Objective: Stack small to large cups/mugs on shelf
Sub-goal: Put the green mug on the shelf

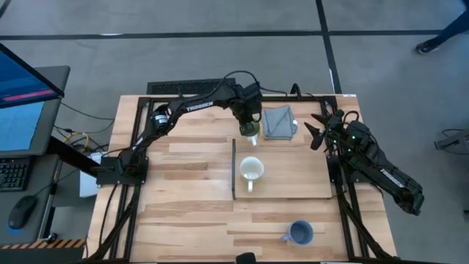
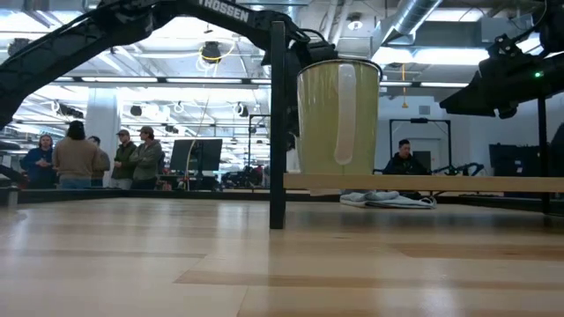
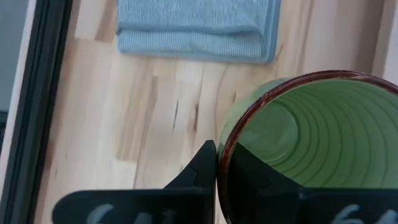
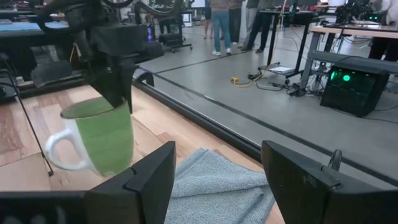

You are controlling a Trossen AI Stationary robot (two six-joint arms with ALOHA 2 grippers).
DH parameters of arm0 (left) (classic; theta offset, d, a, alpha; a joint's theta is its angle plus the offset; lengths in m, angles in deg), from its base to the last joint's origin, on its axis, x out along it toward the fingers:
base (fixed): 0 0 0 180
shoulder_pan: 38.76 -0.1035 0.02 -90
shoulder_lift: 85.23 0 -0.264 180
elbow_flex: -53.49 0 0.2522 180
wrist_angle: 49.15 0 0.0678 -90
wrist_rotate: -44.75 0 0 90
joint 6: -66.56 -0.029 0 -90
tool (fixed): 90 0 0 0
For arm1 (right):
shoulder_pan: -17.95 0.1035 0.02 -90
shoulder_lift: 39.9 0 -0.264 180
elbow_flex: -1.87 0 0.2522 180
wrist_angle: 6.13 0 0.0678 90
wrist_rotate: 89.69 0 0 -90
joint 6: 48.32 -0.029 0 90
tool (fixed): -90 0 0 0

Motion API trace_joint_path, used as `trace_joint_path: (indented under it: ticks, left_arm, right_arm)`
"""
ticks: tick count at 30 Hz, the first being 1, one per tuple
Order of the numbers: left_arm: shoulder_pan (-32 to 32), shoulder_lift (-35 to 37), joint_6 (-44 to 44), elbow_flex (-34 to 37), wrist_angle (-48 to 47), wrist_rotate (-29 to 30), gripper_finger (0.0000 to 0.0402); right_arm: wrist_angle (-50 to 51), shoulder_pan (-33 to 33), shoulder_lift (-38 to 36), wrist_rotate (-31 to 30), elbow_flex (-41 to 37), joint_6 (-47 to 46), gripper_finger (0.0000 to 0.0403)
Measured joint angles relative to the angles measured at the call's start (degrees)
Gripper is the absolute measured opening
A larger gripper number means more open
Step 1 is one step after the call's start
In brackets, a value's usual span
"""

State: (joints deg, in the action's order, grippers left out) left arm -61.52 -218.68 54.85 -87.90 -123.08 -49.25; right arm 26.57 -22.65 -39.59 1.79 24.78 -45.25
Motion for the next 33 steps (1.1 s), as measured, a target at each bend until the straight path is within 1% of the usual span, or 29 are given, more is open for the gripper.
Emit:
trace_joint_path:
  ticks: [14,21,30,33]
  left_arm:
    - [0.98,-2.80,-0.57,-0.43,1.52,-0.16,0.0003]
    - [1.00,-2.77,-0.67,-0.61,1.47,-0.91,0.0003]
    - [1.02,-2.77,0.35,-0.61,1.03,-1.23,0.0021]
    - [1.02,-2.77,2.56,-0.61,1.19,-1.30,0.0023]
  right_arm:
    - [0.30,0.00,0.00,0.11,0.01,0.11,0.0261]
    - [0.30,0.00,0.00,0.09,0.01,0.10,0.0261]
    - [0.31,0.00,0.02,0.07,0.01,0.01,0.0261]
    - [0.30,0.00,0.02,0.07,0.00,0.00,0.0261]
